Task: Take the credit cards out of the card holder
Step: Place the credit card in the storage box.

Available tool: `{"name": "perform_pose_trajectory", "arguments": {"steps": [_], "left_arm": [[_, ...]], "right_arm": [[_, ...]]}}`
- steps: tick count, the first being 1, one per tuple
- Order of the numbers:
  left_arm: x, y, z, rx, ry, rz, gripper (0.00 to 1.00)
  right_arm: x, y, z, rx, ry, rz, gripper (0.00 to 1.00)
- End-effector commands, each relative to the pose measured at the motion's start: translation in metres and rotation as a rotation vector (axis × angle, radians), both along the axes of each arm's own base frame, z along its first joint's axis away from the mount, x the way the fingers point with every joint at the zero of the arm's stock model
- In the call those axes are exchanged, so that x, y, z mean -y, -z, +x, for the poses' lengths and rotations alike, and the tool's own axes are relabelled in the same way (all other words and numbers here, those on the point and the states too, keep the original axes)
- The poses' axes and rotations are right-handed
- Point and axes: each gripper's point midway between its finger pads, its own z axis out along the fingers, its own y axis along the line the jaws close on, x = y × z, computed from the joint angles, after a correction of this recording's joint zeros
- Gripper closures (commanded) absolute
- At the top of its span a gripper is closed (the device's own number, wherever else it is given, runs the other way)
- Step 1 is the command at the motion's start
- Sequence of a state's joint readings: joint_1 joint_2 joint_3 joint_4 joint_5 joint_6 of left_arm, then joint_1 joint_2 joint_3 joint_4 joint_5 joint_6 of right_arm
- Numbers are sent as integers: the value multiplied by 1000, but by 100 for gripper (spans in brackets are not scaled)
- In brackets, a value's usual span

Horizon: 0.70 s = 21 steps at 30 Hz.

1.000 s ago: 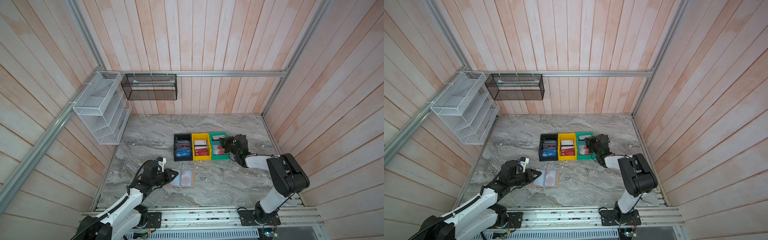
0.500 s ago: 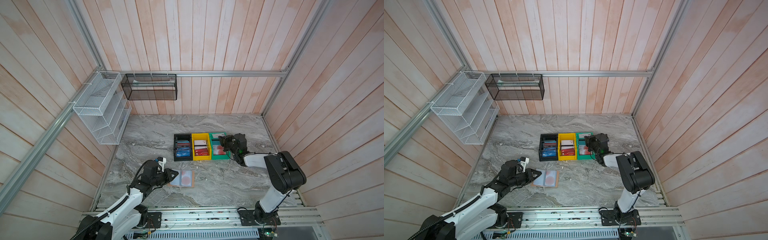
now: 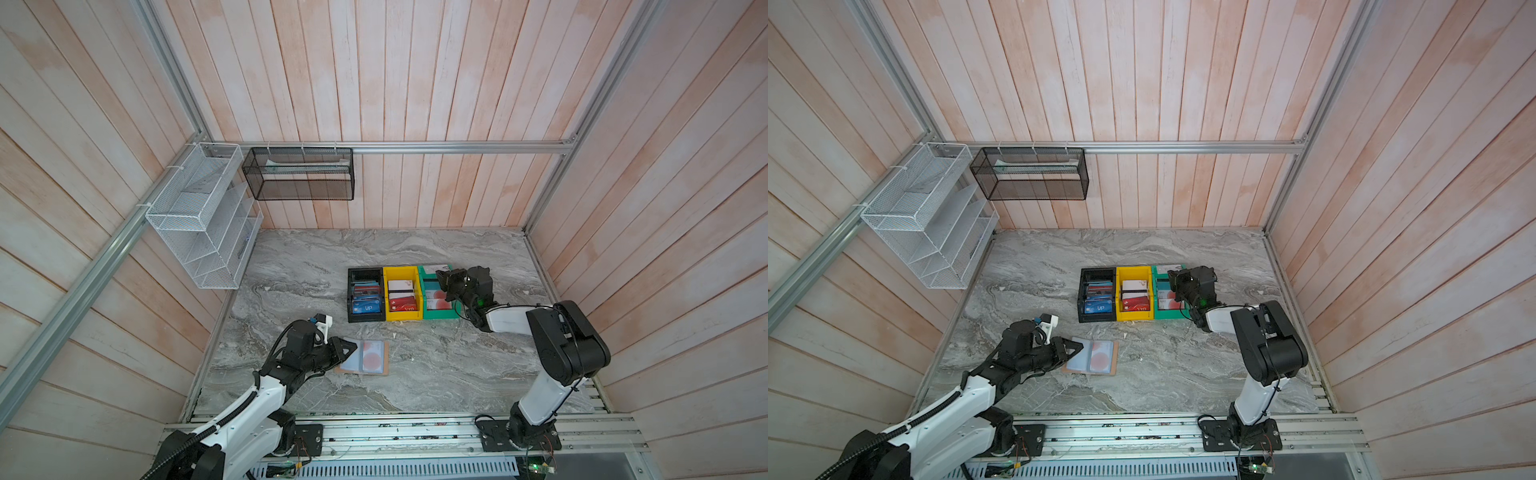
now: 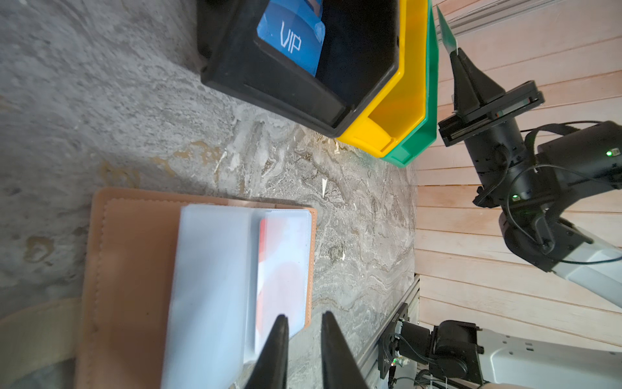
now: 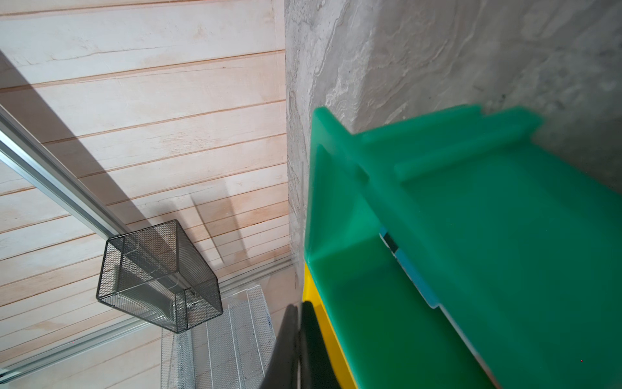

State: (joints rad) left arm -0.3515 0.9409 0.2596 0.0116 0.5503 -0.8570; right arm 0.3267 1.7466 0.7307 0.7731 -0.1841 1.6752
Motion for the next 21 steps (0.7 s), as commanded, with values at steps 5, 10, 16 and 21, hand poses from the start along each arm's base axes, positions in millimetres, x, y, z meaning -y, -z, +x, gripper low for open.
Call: {"name": "perform_pose_trajectory", "arguments": {"steps": [5, 10, 16, 21], "left_arm": [[-2, 4, -4, 3, 9, 3, 79], [-2, 5, -4, 4, 8, 4, 79], [-2, 5, -4, 3, 7, 3, 79], [-2, 5, -4, 4, 8, 3, 79]], "right_arm": [[3, -1, -14, 3, 20, -5, 100], [5, 0, -16, -2, 32, -11, 100], [5, 4, -15, -21, 44, -11, 100], [5, 8, -13, -42, 45, -9, 100]]}}
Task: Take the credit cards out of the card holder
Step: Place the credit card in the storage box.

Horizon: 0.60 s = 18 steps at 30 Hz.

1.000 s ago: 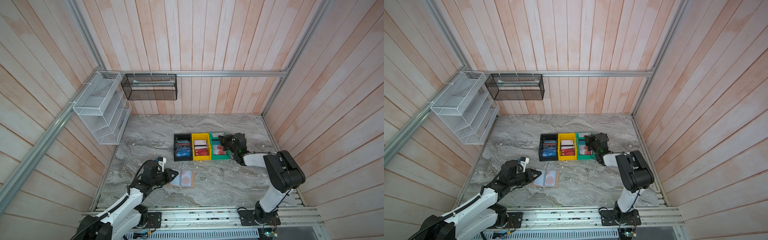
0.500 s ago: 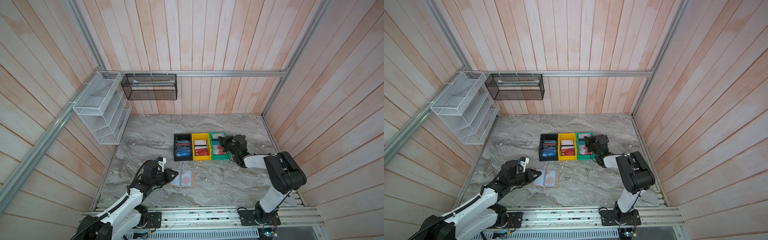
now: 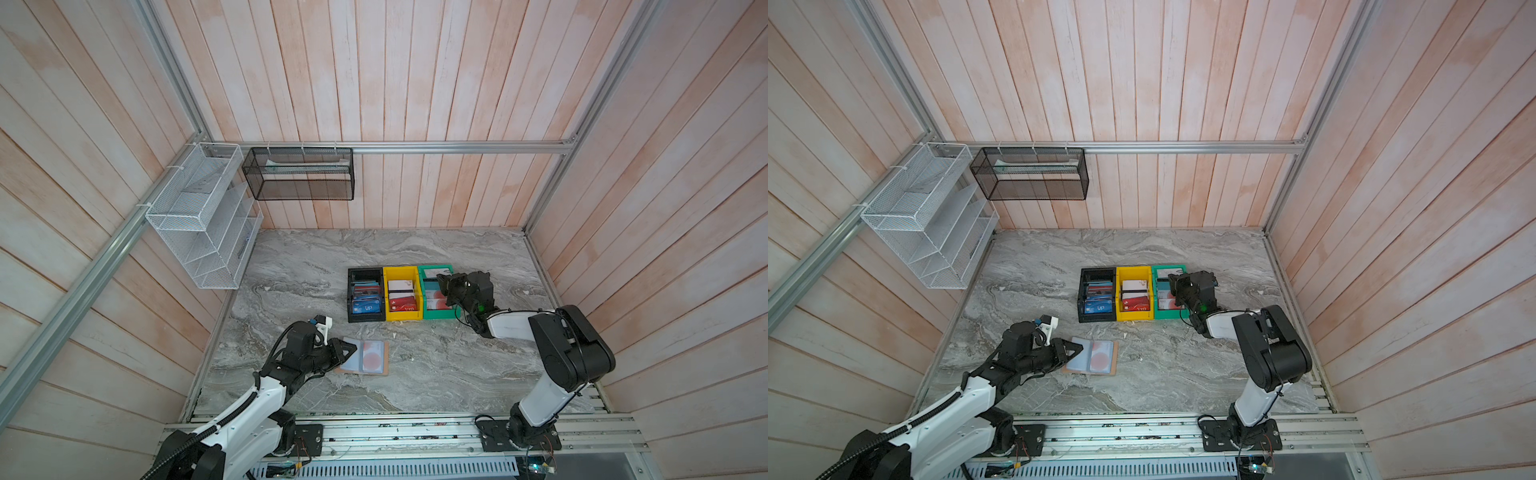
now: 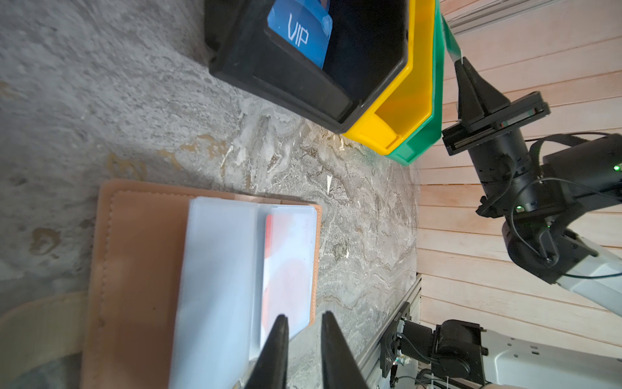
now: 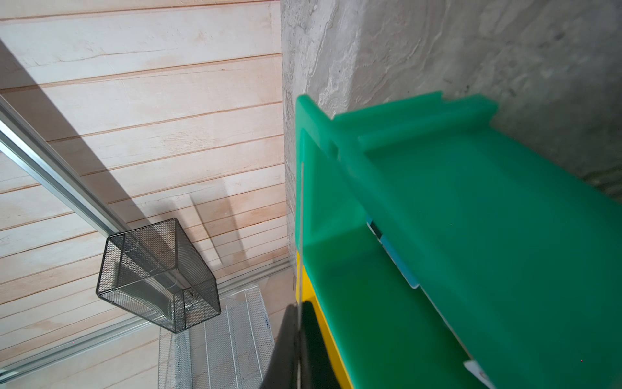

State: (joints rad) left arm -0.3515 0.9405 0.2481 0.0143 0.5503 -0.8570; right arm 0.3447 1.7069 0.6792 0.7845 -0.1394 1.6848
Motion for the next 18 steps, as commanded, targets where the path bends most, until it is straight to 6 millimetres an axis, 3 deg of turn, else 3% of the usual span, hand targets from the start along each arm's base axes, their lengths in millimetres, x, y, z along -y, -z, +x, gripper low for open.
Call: {"name": "perform_pose_trajectory", "arguments": {"steps": [1, 6, 14, 18], "left_arm": [[-2, 1, -2, 14, 7, 1, 79], [-2, 2, -2, 12, 4, 3, 79], [-3, 0, -2, 17, 3, 3, 79], [-4, 0, -3, 18, 0, 4, 79]], "right_arm": [[1, 9, -2, -47, 18, -1, 100], [0, 13, -1, -55, 14, 1, 99], [-7, 15, 2, -48, -15, 26, 78], [-10, 13, 3, -36, -28, 31, 74]]}}
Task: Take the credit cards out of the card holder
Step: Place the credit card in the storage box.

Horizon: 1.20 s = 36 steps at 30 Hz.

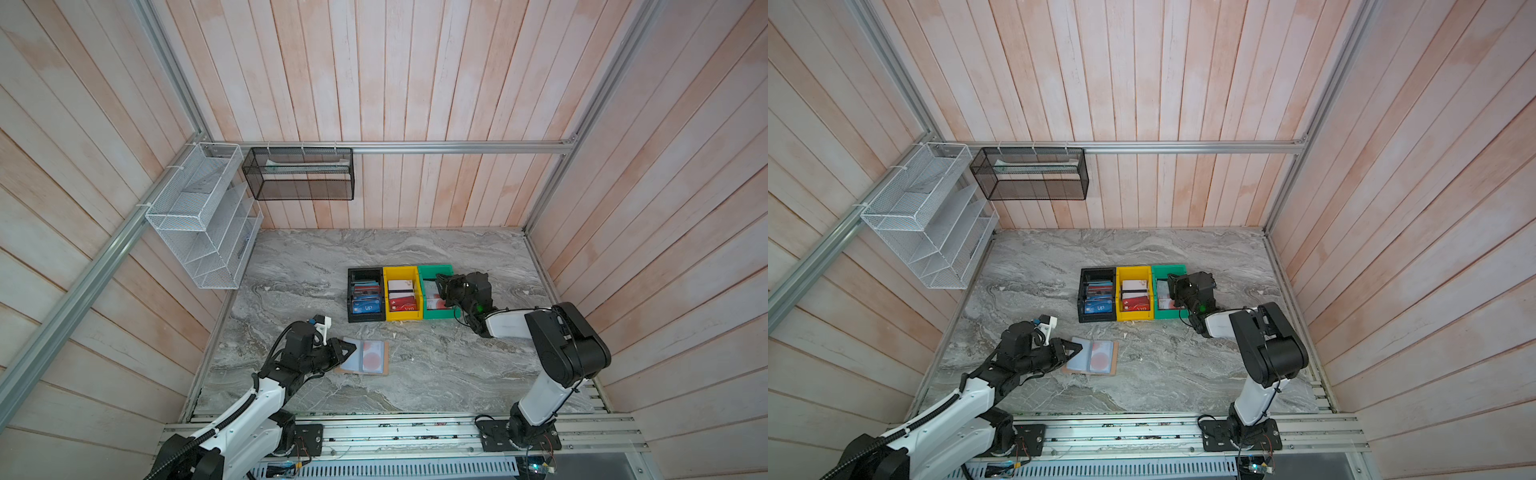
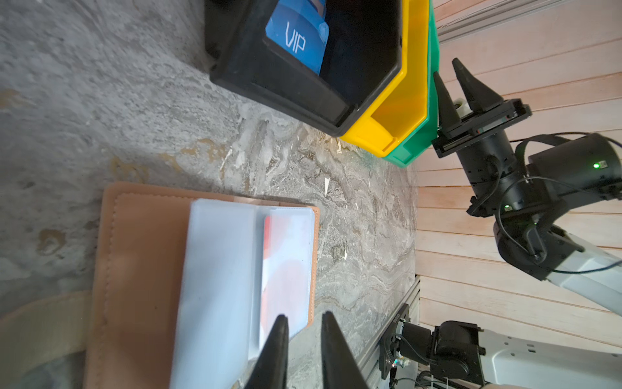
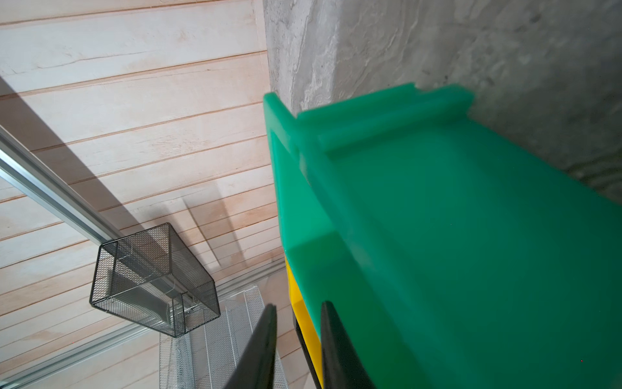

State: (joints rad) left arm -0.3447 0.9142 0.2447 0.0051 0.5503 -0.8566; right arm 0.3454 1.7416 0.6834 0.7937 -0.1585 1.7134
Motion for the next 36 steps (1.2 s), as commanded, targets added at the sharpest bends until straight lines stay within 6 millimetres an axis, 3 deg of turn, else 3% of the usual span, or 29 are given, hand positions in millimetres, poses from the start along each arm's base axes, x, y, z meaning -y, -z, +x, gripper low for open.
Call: {"name": "perform_pose_trajectory", "arguments": {"steps": [1, 9, 14, 18, 21, 24, 28, 31, 36], "left_arm": [[-3, 3, -4, 4, 6, 10, 79], [-3, 2, -4, 8, 2, 8, 79], [-3, 4, -5, 0, 3, 7, 79], [-5, 9, -6, -20, -6, 18, 79], [-7, 17, -7, -44, -10, 35, 78], [-7, 25, -8, -69, -6, 49, 78], [-13, 43, -14, -128, -23, 83, 79], [-15, 53, -18, -155, -36, 89, 82], [-20, 60, -21, -178, -50, 116, 86]], "right_arm": [[-6, 1, 3, 2, -20, 7, 73], [-6, -26, 5, 93, -44, -57, 71], [-11, -64, 5, 223, -115, -214, 74], [-21, -97, -11, 366, -213, -449, 79], [-32, -107, -35, 399, -308, -600, 80], [-44, -103, -66, 418, -439, -625, 82], [-73, -93, -125, 528, -667, -591, 82], [-88, -80, -159, 591, -756, -625, 100], [-103, -42, -181, 546, -893, -678, 100]]}}
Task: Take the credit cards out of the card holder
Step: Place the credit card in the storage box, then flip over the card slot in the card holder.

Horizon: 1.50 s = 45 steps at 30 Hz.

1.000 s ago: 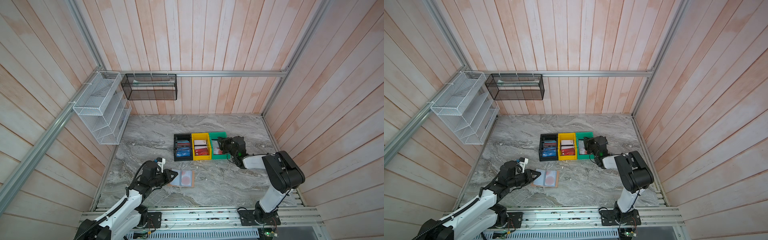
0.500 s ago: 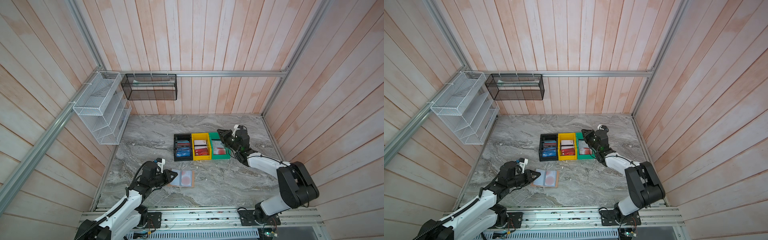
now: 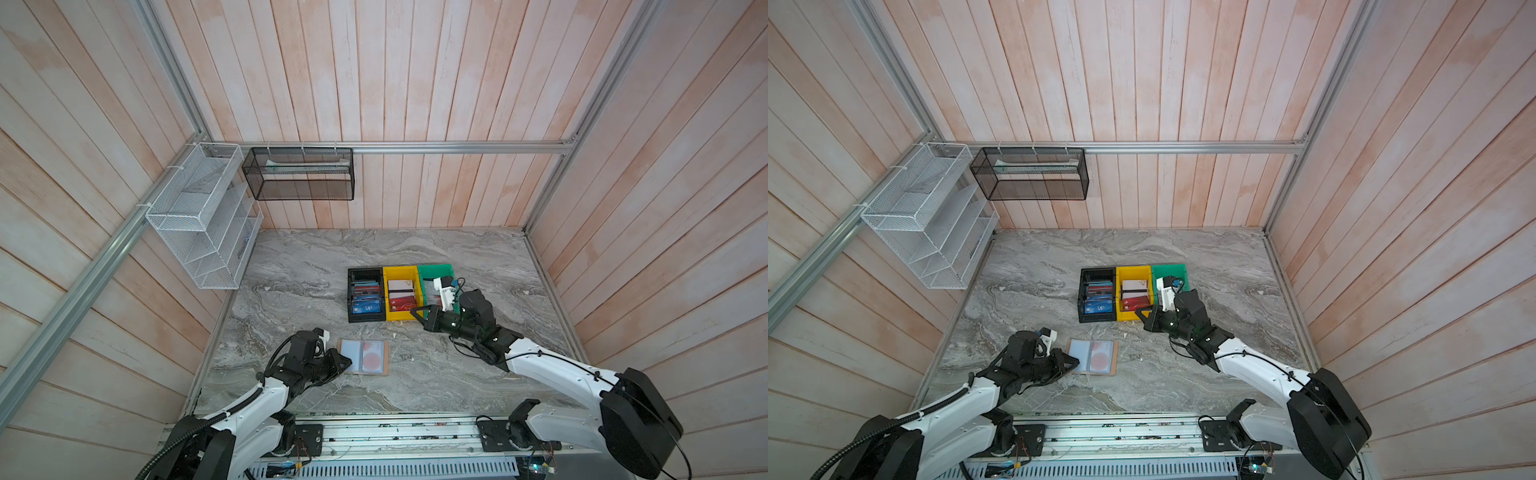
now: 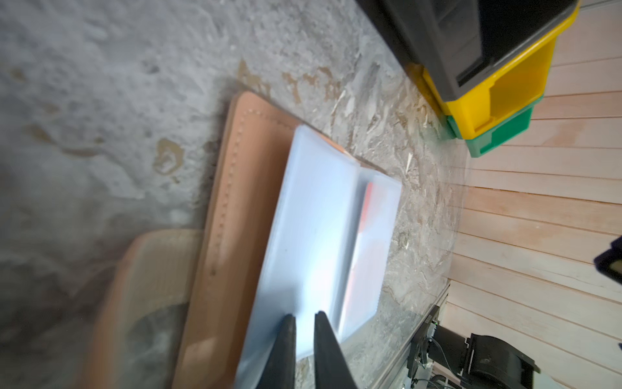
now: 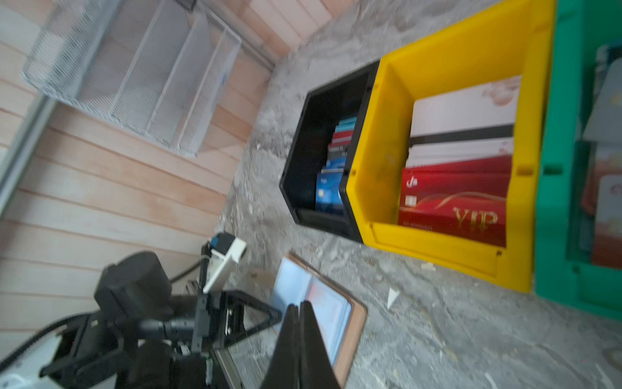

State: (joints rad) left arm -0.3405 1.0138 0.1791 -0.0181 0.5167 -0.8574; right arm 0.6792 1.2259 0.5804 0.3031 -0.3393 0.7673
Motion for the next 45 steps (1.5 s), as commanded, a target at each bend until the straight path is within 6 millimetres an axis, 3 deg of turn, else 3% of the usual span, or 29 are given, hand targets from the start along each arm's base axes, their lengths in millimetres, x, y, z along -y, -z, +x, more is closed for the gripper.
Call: {"name": "perform_pose_trajectory", "arguments": {"steps": [1, 10, 18, 31, 45], "left_arm": [[-8, 8, -1, -15, -23, 47, 87], [-11, 17, -2, -40, -31, 64, 98], [-11, 18, -4, -41, -40, 55, 100], [-9, 21, -2, -48, -34, 52, 100], [-14, 21, -6, -46, -39, 76, 100]], "right_arm": [[-9, 22, -13, 12, -95, -85, 100], [-53, 62, -30, -38, -252, -185, 100], [-72, 88, -40, -82, -337, -237, 100], [-85, 124, -51, -140, -405, -341, 100], [-73, 153, -51, -187, -381, -441, 100]]}}
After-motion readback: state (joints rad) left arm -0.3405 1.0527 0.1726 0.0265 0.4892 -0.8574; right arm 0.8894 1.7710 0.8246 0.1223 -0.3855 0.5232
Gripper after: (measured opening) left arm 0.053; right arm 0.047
